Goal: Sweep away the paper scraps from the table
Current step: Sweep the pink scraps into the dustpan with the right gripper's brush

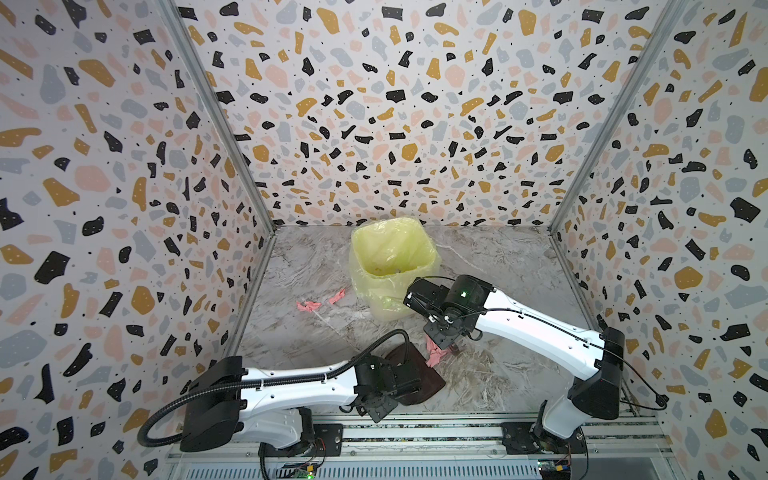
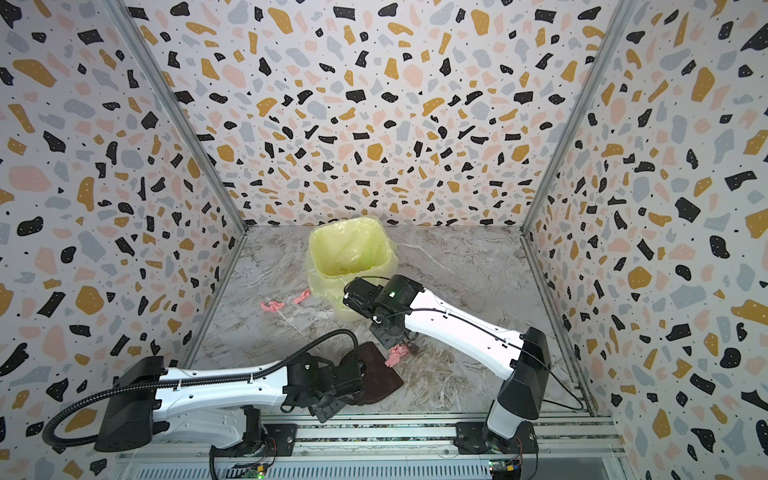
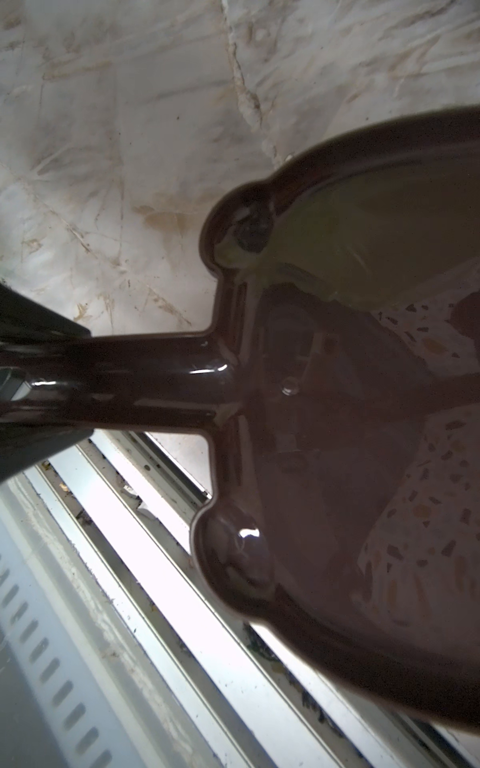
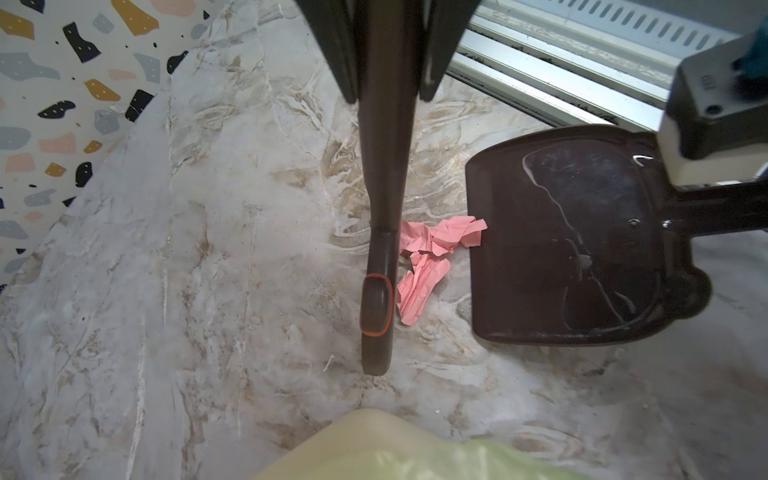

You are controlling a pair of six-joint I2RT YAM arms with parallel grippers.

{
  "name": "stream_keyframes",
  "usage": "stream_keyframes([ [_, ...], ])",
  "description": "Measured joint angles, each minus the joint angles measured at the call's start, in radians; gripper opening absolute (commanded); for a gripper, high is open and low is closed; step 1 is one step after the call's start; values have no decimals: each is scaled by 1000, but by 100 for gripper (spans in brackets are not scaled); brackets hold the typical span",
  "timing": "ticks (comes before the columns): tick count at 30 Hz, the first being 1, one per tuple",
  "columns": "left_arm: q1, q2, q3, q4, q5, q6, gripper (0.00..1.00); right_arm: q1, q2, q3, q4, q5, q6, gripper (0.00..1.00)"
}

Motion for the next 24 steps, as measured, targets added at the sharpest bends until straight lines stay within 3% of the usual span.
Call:
stream_keyframes([
  [15, 5, 6, 0, 5, 1, 0, 0, 124, 20, 97, -1, -100, 63, 0],
  [24, 6, 6, 0, 4, 0, 0, 0, 54, -63, 27, -5, -37, 95, 0],
])
